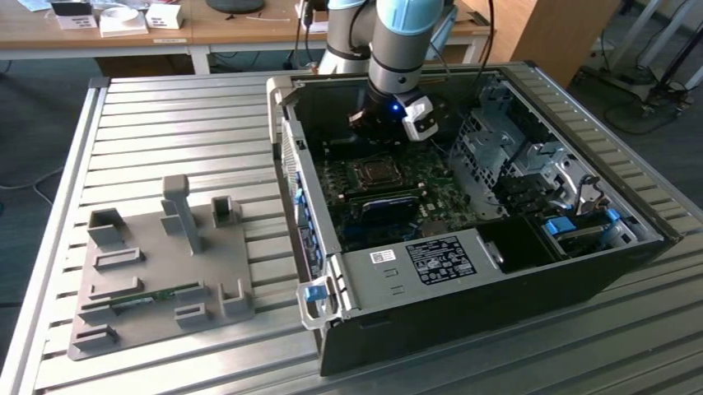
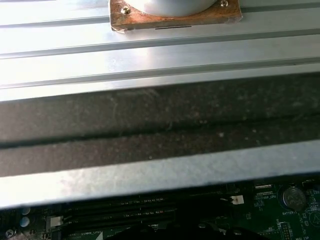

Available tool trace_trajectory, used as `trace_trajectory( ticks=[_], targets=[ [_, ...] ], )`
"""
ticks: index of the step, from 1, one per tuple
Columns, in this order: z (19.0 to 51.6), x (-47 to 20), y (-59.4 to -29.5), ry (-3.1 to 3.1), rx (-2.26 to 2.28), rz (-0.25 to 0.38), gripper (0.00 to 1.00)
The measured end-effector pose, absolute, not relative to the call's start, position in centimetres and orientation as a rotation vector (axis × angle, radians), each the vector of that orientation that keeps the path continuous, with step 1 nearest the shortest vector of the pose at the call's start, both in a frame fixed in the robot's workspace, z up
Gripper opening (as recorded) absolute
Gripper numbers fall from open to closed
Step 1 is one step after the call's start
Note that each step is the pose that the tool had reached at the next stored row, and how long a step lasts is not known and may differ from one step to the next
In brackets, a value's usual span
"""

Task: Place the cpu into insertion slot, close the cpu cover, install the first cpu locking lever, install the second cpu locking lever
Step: 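Install the first cpu locking lever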

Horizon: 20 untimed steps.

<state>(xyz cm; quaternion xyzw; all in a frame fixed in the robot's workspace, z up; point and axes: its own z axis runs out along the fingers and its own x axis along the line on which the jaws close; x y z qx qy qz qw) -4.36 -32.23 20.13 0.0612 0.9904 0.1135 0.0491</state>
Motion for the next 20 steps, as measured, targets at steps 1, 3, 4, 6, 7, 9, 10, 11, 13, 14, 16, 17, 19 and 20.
trace_trajectory(
  ticks=[1,3,4,6,7,9,10,11,13,14,16,17,19,20],
  targets=[
    [20.13,-4.36,-32.23,3.018,0.187,0.346,0.11],
    [20.11,-4.36,-32.23,3.018,0.186,0.346,0.11],
    [20.11,-4.36,-32.23,3.018,0.186,0.346,0.11],
    [20.11,-4.36,-32.23,3.015,0.186,0.346,0.11],
    [20.11,-4.36,-32.23,3.012,0.185,0.346,0.11],
    [20.10,-4.36,-32.26,3.007,0.184,0.346,0.11],
    [20.10,-4.36,-32.29,3.005,0.183,0.346,0.11],
    [20.09,-4.37,-32.33,3.004,0.183,0.346,0.11],
    [20.09,-4.39,-32.36,3.001,0.183,0.346,0.11],
    [20.09,-4.42,-32.37,3.000,0.183,0.346,0.11],
    [20.09,-4.49,-32.39,2.999,0.182,0.346,0.11],
    [20.09,-4.52,-32.42,2.998,0.182,0.346,0.11],
    [20.08,-4.57,-32.49,2.997,0.181,0.346,0.11],
    [20.08,-4.59,-32.54,2.996,0.181,0.346,0.11]
  ],
)
